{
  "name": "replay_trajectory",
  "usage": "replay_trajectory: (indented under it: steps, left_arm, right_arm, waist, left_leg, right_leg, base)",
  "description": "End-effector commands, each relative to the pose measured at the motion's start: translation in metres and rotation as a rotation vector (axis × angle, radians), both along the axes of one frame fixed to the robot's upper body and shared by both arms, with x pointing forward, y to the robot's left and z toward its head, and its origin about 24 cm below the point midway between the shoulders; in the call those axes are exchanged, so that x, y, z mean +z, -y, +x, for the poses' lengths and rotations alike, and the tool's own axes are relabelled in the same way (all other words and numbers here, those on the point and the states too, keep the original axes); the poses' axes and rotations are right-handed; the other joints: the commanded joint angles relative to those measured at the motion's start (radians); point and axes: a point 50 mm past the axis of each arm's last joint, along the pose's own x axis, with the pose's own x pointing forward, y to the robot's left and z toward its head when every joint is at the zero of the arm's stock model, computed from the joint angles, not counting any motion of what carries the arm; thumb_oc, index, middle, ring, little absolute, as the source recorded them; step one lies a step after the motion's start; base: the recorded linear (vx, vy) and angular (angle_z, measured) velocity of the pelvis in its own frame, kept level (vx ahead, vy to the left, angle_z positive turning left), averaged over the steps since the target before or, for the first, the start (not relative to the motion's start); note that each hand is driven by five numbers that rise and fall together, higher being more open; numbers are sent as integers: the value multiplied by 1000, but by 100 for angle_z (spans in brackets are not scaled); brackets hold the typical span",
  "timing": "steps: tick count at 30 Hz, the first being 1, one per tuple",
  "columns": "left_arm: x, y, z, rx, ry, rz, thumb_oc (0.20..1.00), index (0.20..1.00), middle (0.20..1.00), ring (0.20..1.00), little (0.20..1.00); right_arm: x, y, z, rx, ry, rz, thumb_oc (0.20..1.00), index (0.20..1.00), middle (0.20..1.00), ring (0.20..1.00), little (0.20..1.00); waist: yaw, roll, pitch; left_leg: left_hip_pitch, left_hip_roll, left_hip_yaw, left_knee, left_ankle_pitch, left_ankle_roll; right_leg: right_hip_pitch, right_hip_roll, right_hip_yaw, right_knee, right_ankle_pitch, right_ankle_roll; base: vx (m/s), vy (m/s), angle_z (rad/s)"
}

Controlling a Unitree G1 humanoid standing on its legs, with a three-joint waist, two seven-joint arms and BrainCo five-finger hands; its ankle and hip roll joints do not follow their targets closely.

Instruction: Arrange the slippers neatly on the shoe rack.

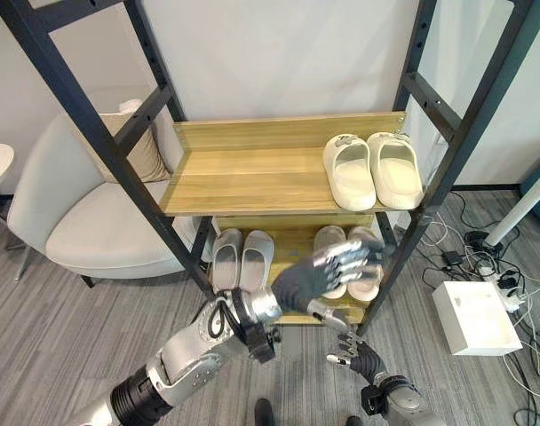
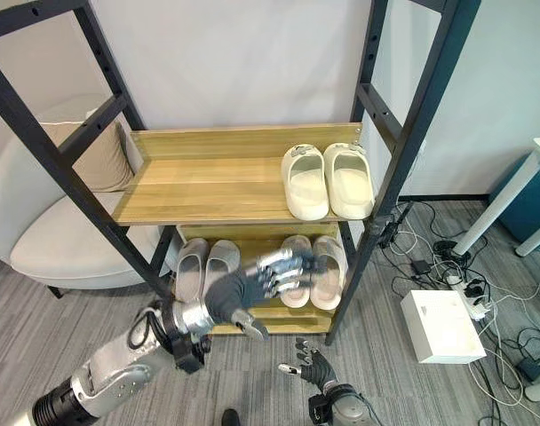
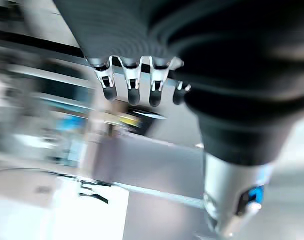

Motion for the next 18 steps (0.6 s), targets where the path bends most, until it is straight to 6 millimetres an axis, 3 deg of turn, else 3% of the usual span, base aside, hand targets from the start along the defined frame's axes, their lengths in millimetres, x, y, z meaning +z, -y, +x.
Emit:
replay_trajectory:
  steps: [1, 2, 8, 13, 18]
  left_arm:
    - [-40, -28, 15, 205, 2, 194, 1000, 1000, 1000, 1000, 1000]
    - [-40, -28, 15, 206, 2, 194, 1000, 1000, 1000, 1000, 1000]
    - [-107, -68, 3, 576, -157, 424, 1000, 1000, 1000, 1000, 1000]
    - [-133, -79, -4, 764, -300, 442, 1000, 1000, 1000, 1000, 1000]
    - [-145, -90, -8, 902, -369, 463, 1000, 1000, 1000, 1000, 1000]
  right_arm:
    - [17, -3, 22, -2, 105, 29, 1000, 1000, 1000, 1000, 1000]
    - [17, -3, 22, -1, 104, 28, 1000, 1000, 1000, 1000, 1000]
    - [18, 14, 20, -80, 109, -18, 1000, 1000, 1000, 1000, 1000]
    - [16, 20, 20, -119, 110, -71, 1000, 1000, 1000, 1000, 1000]
    - [12, 27, 18, -174, 97, -107, 1000, 1000, 1000, 1000, 1000]
  waist:
    - [6, -41, 29]
    - [6, -40, 29]
    - [3, -46, 21]
    - [4, -51, 22]
    - [3, -56, 25]
  left_leg:
    - [73, 32, -21, 1, -106, -30]
    - [73, 32, -21, 1, -106, -30]
    - [78, 31, -19, 1, -105, -25]
    - [77, 31, -16, 1, -102, -22]
    - [80, 30, -14, 1, -101, -20]
  right_leg:
    - [-38, 20, -16, 14, -30, 13]
    - [-37, 20, -16, 14, -31, 13]
    - [-37, 18, -13, 15, -28, 8]
    - [-40, 16, -8, 13, -25, 6]
    - [-38, 17, -4, 13, -25, 5]
  base:
    - [14, 28, -5]
    - [10, 36, -4]
    - [2, 9, 1]
    - [0, 0, -2]
    - [2, -6, -3]
